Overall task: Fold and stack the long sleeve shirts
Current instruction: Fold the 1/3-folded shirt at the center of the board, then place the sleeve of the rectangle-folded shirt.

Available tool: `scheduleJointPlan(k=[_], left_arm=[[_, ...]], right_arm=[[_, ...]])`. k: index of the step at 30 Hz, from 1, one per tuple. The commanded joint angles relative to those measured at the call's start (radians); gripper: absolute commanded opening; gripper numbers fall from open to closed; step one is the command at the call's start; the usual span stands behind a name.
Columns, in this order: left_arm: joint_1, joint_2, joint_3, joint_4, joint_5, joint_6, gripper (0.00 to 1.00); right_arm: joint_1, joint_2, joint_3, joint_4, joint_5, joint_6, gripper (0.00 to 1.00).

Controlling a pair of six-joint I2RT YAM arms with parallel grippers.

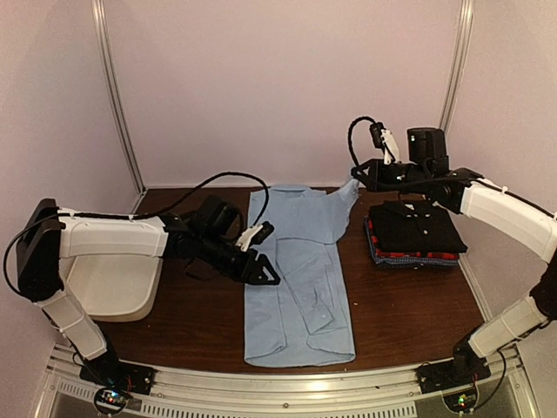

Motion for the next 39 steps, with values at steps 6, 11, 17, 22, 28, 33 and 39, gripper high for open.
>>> scheduleJointPlan(k=[6, 11, 17, 22, 28, 33, 39], left_arm=[[0.111, 0.051, 0.032, 0.089, -0.081, -0.086, 0.51], [0.144, 0.098, 0.075, 0.074, -0.136, -0.099, 0.51], [0.162, 0.143, 0.107, 0.073, -0.172, -0.121, 0.50], [0.185, 0.180, 0.129, 0.088, -0.193, -0.145, 0.50], [0.219, 0.239, 0.197, 0.103, -0.200, -0.149, 0.50], [0.227, 0.294, 0.246, 0.103, -0.190, -0.145, 0.50], [0.229, 0.312, 0.261, 0.101, -0.201, -0.144, 0.49]], right_arm=[[0.070, -0.043, -0.075, -0.026, -0.065, -0.034, 0.04], [0.110, -0.045, -0.110, -0.037, -0.061, -0.038, 0.04], [0.164, -0.037, -0.161, -0.044, -0.056, -0.038, 0.05], [0.214, -0.027, -0.206, -0.029, -0.055, -0.024, 0.05], [0.284, -0.012, -0.247, -0.026, -0.052, -0.010, 0.05], [0.351, 0.002, -0.252, -0.031, -0.062, 0.001, 0.05], [0.421, 0.077, -0.250, 0.014, -0.079, 0.046, 0.06]])
